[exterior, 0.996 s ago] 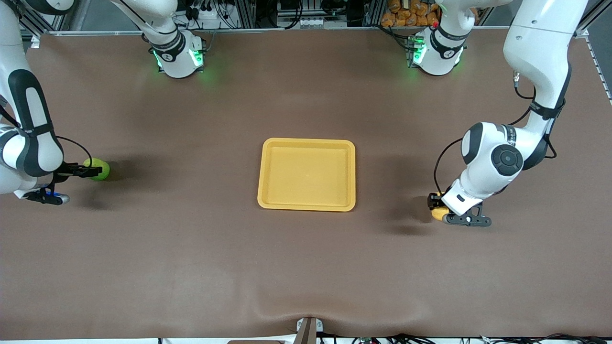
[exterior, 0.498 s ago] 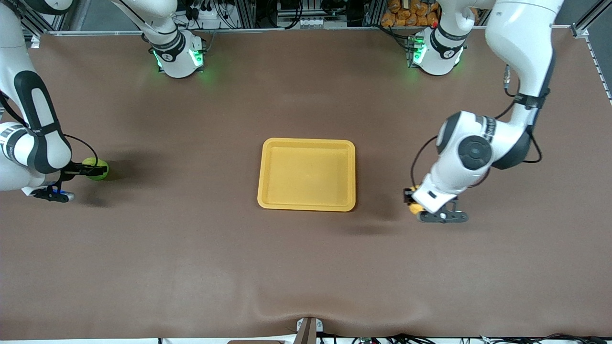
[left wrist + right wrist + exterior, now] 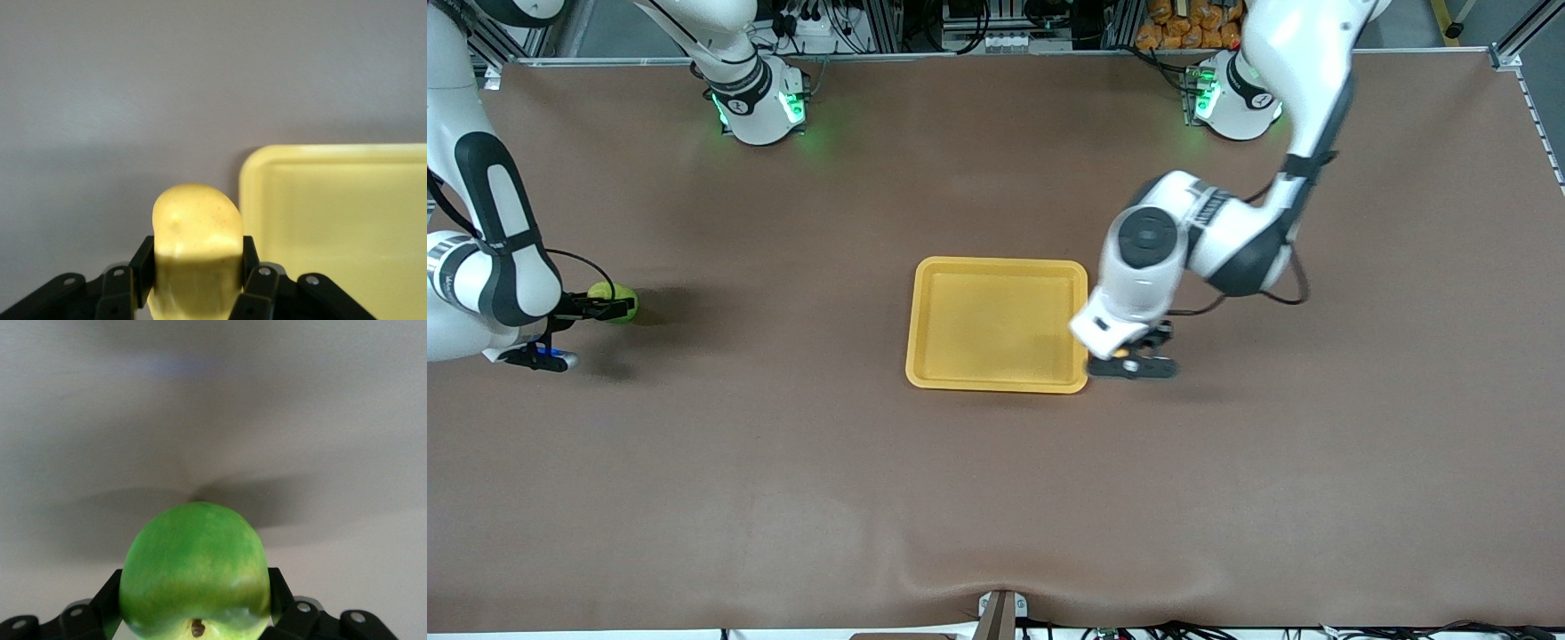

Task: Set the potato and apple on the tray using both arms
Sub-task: 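Carry the potato onto the tray with the left gripper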

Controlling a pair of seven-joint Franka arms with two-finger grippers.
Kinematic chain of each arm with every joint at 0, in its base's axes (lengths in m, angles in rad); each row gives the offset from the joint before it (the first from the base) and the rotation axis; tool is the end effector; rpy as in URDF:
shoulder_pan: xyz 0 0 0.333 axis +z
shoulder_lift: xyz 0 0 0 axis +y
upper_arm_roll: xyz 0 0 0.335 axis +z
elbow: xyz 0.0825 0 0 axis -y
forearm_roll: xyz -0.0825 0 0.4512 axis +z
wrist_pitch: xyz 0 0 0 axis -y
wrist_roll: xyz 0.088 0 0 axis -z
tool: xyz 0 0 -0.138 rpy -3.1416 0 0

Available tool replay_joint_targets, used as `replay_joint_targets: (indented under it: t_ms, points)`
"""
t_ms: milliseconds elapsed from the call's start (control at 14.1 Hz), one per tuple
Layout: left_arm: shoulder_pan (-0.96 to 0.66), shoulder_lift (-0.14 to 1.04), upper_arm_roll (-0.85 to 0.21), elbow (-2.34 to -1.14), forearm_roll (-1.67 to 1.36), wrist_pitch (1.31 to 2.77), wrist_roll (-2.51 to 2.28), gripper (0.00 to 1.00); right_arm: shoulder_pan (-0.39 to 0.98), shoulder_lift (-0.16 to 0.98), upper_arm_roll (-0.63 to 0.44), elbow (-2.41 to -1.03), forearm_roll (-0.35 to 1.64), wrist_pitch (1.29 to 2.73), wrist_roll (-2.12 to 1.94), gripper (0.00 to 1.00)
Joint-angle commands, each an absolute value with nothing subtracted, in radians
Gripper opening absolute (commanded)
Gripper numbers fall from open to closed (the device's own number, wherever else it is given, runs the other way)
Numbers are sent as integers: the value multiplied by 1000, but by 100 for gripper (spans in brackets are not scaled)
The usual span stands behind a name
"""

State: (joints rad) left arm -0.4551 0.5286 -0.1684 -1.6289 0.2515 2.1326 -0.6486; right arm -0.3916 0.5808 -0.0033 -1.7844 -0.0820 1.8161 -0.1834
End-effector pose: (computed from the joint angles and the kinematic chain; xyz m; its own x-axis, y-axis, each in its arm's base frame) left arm 0.6234 -0.4131 0.2647 0.9940 -0.0920 0.0587 -0.0849 -0.9900 -0.1129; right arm 0.5790 -0.2513 0.1403 0.8409 -0.1329 -0.5246 -0.1786 -0.9832 -0.0371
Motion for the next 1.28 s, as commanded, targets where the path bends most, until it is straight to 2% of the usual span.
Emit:
replay_joint_targets:
  t_ms: [0,427,1209]
  points:
    - [-520,630,-158,-1482,311,2039,-704,0,-361,569,0,-1701,-71,1691,-155,0]
    - [-620,706,-156,-1463,373,1996,-758,0,-287,565,2,-1634,-66,1646,-109,0]
    - [-666,787,-155,-1463,374,1994,-850,0,-134,509,8,-1623,15,1603,15,0]
